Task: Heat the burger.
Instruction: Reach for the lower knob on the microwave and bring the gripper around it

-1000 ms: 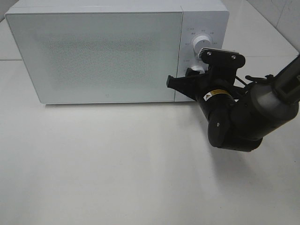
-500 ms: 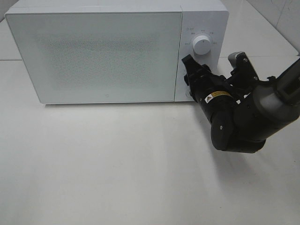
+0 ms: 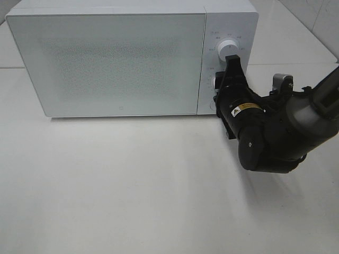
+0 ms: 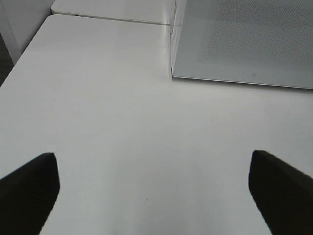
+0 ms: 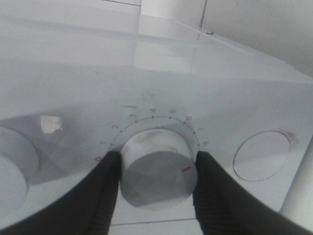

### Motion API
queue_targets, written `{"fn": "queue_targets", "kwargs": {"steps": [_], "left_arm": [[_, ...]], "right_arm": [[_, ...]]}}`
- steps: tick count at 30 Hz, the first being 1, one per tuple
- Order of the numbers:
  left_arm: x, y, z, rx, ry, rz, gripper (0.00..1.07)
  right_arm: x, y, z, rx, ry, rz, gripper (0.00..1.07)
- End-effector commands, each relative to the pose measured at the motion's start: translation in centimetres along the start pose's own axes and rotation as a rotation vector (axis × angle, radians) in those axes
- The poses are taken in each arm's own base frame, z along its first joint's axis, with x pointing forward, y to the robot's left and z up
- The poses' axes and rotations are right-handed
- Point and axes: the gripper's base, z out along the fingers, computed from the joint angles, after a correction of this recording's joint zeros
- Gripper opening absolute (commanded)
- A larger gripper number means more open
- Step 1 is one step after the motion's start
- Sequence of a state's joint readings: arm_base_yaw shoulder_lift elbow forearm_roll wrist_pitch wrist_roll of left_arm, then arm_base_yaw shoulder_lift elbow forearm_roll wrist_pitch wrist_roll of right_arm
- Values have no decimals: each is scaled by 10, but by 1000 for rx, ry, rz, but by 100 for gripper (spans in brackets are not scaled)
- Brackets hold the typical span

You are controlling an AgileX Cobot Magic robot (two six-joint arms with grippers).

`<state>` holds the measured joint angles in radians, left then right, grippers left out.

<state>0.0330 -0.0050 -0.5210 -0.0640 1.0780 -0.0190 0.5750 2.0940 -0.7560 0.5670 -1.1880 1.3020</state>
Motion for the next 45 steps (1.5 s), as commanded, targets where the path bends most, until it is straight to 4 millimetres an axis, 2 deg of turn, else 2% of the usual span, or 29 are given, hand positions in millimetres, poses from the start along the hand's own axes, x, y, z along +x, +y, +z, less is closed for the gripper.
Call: {"fn": "queue_targets", "kwargs": {"steps": [1,13,37,45], "left_arm": [[1,-1,-2,6,-24,-3,98],[1,-1,-2,6,-24,-3,98],[1,-1,-2,6,-24,-3,98],[1,-1,-2,6,-24,-3,98]], "right_arm": [[14,36,2,-286,102,83,3],[10,35,2,-272,89,267,3],[10,35,2,-273,71,191,7],[1,32,3,-255,-34,149,10]]}}
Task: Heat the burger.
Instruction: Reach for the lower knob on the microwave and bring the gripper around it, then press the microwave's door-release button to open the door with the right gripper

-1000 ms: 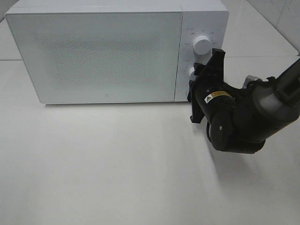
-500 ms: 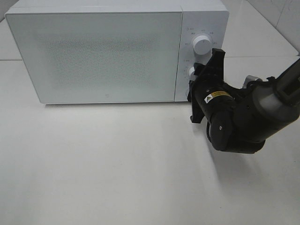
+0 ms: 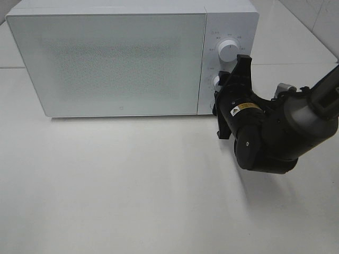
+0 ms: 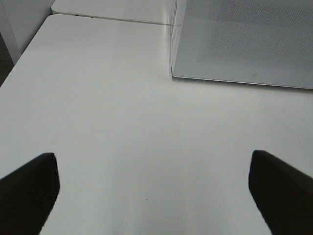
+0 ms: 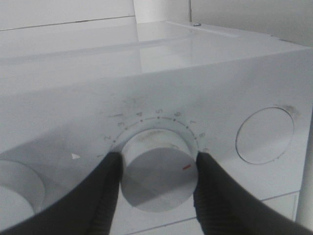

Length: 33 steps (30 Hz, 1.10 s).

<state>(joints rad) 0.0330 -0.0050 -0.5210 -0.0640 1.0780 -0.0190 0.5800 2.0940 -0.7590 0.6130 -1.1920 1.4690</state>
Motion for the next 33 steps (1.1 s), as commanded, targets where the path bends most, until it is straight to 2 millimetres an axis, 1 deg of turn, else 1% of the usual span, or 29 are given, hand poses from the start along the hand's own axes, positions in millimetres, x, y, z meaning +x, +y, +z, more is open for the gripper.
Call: {"fn": "queue_targets", "kwargs": {"steps": [1,2,3,4,5,6,7,8,10,11,12,13,14,15,19,21,22,23,25,26,29,33], "left_arm": [[1,-1,-2,6,-24,-3,98],[1,-1,-2,6,-24,-3,98],[1,-1,-2,6,-24,-3,98],[1,-1,-2,6,-24,-3,98],[1,-1,-2,6,-24,-3,98],[1,-1,-2,6,-24,-3,98],[1,-1,-2,6,-24,-3,98],[1,-1,-2,6,-24,-3,98],[1,-1,-2,6,-24,-3,98],[1,-1,-2,6,-24,-3,98],[1,-1,-2,6,-24,-3,98],[1,-1,-2,6,-24,-3,98],[1,-1,-2,6,-24,-3,98],[1,-1,-2,6,-24,-3,98],[1,-1,-2,6,-24,-3,98],[1,-1,-2,6,-24,-3,98],[1,-1,-2,6,-24,-3,98],[1,-1,-2,6,-24,-3,98],[1,-1,-2,6,-24,-3,98],[1,-1,-2,6,-24,-3,98],[1,-1,-2,6,-24,-3,98],[1,-1,-2,6,-24,-3,98]], "right_arm": [[8,31,3,-254,18,-35,12],[7,31,3,-252,5,-36,16],[7,31,3,-252,5,-36,16],[7,31,3,-252,1,-37,18],[6,31,3,-251,-6,-40,25],[6,31,3,-251,-6,-40,25],[5,31,3,-250,-13,-37,29],[5,31,3,-250,-13,-37,29],[4,31,3,-248,-27,-41,48],[4,31,3,-248,-27,-41,48],[4,31,3,-248,-27,-47,53],[4,31,3,-246,-29,-63,59],[4,31,3,-246,-29,-63,59],[4,30,3,-244,-29,-70,64],[4,30,2,-243,-20,-80,67],[5,32,-5,-235,2,-112,68],[5,32,-5,-235,2,-112,68],[6,33,-11,-234,11,-150,68],[6,34,-14,-230,15,-170,68],[7,33,-20,-210,33,-207,68],[9,32,-25,-175,60,-226,68],[12,31,-37,-73,172,-289,68]]}}
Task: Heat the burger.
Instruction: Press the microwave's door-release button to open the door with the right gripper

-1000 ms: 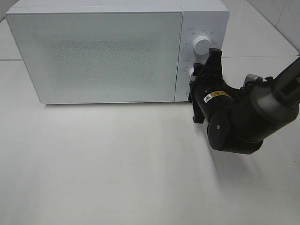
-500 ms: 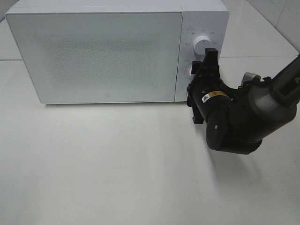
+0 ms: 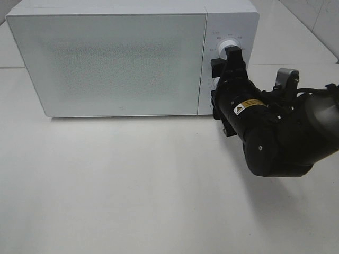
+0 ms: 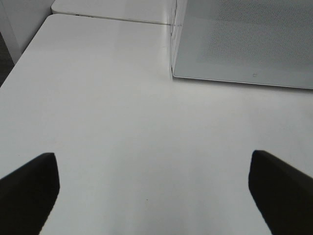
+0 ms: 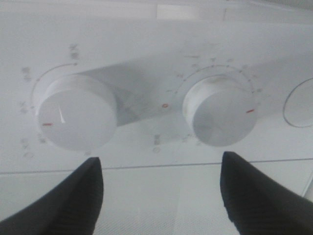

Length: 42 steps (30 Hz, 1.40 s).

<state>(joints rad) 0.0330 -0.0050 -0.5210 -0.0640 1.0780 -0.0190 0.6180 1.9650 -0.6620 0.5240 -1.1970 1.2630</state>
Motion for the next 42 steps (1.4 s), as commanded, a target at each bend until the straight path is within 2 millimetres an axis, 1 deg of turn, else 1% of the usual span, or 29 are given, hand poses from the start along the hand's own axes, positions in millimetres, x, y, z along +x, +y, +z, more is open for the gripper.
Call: {"fn": "queue_targets", "kwargs": {"steps": [1,2,3,5,6,8,9,10,11,13,14,16,17,18,19,20,22,23,25,27,28,30,33,34,36,38,39,40,42], "left_arm": [[1,-1,-2,6,-24,-3,98],[1,-1,-2,6,-24,-3,98],[1,-1,-2,6,-24,-3,98],[1,-1,-2,6,-24,-3,98],[1,-1,-2,6,-24,-3,98],[1,-1,-2,6,-24,-3,98],[1,-1,-2,6,-24,-3,98],[1,-1,-2,6,-24,-3,98],[1,-1,-2,6,-24,-3,98],[1,-1,-2,6,-24,-3,98],[1,-1,-2,6,-24,-3,98],[1,-1,-2,6,-24,-3,98],[1,-1,-2,6,-24,-3,98],[1,-1,-2,6,-24,-3,98],[1,-1,-2,6,-24,-3,98],[1,-1,-2,6,-24,-3,98],[1,-1,-2,6,-24,-3,98],[1,-1,-2,6,-24,-3,98],[1,-1,-2,6,-24,-3,98],[1,-1,-2,6,-24,-3,98],[1,-1,-2,6,-24,-3,98],[1,-1,-2,6,-24,-3,98],[1,-1,-2,6,-24,-3,98],[1,-1,-2,6,-24,-3,98],[1,-1,-2,6,-24,-3,98],[1,-1,-2,6,-24,-3,98],[1,-1,-2,6,-24,-3,98],[1,-1,-2,6,-24,-3,98],[1,-1,-2,6,-24,-3,98]], "right_arm": [[3,12,-9,-12,80,-79,68],[3,12,-9,-12,80,-79,68],[6,16,-13,14,139,-159,68],[7,18,-16,28,168,-202,68],[9,19,-20,67,219,-284,68],[10,20,-22,90,243,-323,68],[11,21,-27,147,300,-414,68],[11,21,-27,147,300,-414,68],[10,24,-32,189,344,-503,68],[10,24,-35,218,373,-542,68],[10,27,-41,250,429,-640,68],[9,28,-43,256,451,-683,68],[9,31,-49,263,503,-790,68],[8,33,-52,264,530,-841,68],[8,33,-52,264,530,-841,68],[7,37,-59,272,582,-916,68],[7,39,-62,274,609,-953,68],[6,42,-69,275,658,-1018,68],[5,45,-72,273,678,-1043,68],[2,50,-84,279,760,-1120,68],[2,50,-84,279,760,-1120,68],[-2,62,-103,267,864,-1213,68],[-4,64,-108,265,885,-1227,68],[-7,71,-119,256,932,-1258,68],[-10,75,-125,244,946,-1279,68],[-17,82,-140,241,985,-1331,68],[-17,82,-140,241,985,-1331,68],[-22,86,-149,240,995,-1368,69],[-25,88,-153,243,998,-1384,70]]}}
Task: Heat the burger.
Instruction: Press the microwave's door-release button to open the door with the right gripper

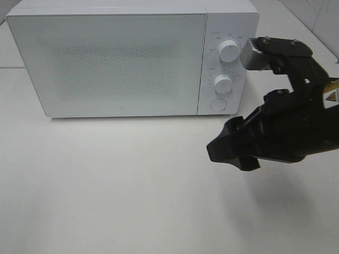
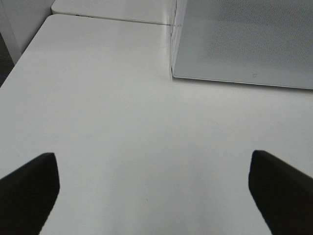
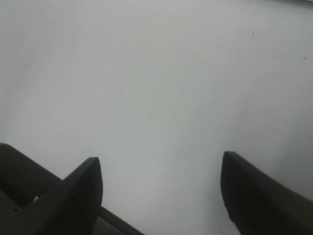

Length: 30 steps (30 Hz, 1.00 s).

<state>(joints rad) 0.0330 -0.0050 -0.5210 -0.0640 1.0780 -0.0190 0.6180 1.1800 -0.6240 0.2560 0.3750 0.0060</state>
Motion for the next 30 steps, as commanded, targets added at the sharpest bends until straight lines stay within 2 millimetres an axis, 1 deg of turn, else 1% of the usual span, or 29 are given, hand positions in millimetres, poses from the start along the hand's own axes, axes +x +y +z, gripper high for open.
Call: {"fn": "queue_targets", "kwargs": {"steps": [1,2,3,6,7,8,9,10,11,12,15,16,18,21,23,24,26,27,28,29,30], "left_arm": [[1,-1,-2,6,-24,-3,98],[1,-1,-2,6,-24,-3,98],[1,-1,-2,6,-24,-3,98],[1,-1,-2,6,-24,-3,98],[1,-1,-2,6,-24,-3,98],[1,-1,-2,6,-24,-3,98],[1,-1,-2,6,-24,-3,98],[1,-1,-2,6,-24,-3,98],[1,-1,-2,6,-24,-3,98],[1,-1,-2,6,-24,-3,98],[1,-1,-2,6,-24,-3,98],[1,-1,-2,6,-24,-3,98],[1,-1,-2,6,-24,-3,98],[1,-1,-2,6,-24,-3,98],[1,-1,-2,6,-24,-3,98],[1,-1,-2,6,-24,-3,98],[1,-1,-2,6,-24,-3,98],[1,-1,-2,6,-24,-3,98],[1,-1,-2,6,-24,-3,98],[1,-1,-2,6,-24,-3,98],[1,-1,-2,6,-24,-3,98]], "right_arm": [[8,-2,-23,32,29,-97,74],[10,-2,-28,38,32,-112,76],[15,-3,-40,53,43,-134,79],[17,-4,-44,58,47,-138,80],[22,-4,-56,67,45,-142,80],[25,-4,-60,67,48,-140,79],[25,-4,-60,67,48,-140,79],[30,-4,-71,62,43,-139,78],[33,-4,-77,60,38,-136,78],[33,-4,-77,60,38,-136,78],[48,-4,-106,50,-32,-149,76],[48,-4,-106,50,-32,-149,76],[57,-8,-120,72,-62,-133,76],[60,-11,-123,88,-59,-117,76],[72,-21,-139,166,-107,-41,76],[72,-21,-139,166,-107,-41,76],[80,-23,-151,206,-187,-11,76],[80,-23,-151,206,-187,-11,76],[83,-23,-156,215,-217,-6,76],[91,-24,-163,247,-271,6,76],[91,-24,-163,247,-271,6,76]]}}
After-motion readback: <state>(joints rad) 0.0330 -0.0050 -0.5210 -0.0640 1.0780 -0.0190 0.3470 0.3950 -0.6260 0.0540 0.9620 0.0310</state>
